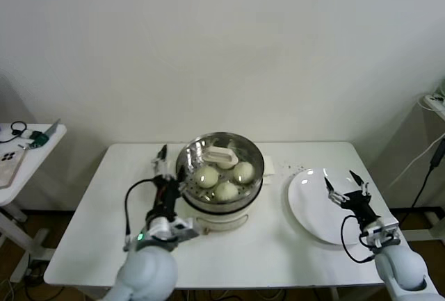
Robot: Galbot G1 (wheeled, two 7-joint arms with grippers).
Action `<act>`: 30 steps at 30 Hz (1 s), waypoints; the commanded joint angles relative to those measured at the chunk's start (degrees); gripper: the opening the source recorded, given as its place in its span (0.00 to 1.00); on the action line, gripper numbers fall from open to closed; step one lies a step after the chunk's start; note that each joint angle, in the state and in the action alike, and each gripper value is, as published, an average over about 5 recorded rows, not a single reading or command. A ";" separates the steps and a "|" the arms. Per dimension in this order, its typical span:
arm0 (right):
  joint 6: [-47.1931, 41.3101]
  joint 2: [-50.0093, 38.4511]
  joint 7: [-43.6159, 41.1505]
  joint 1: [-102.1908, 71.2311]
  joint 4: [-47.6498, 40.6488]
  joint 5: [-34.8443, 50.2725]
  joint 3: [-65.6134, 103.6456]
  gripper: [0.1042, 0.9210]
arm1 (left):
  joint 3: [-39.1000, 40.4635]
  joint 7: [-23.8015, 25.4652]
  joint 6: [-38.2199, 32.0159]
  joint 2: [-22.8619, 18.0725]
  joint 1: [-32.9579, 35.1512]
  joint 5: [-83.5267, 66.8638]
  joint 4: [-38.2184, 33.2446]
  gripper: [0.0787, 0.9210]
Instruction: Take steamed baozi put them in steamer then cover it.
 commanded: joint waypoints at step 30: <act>6.29 0.39 -0.83 -6.27 0.50 7.77 0.69 0.88 | -33.75 -8.07 -51.57 -14.52 26.35 -55.61 11.37 0.88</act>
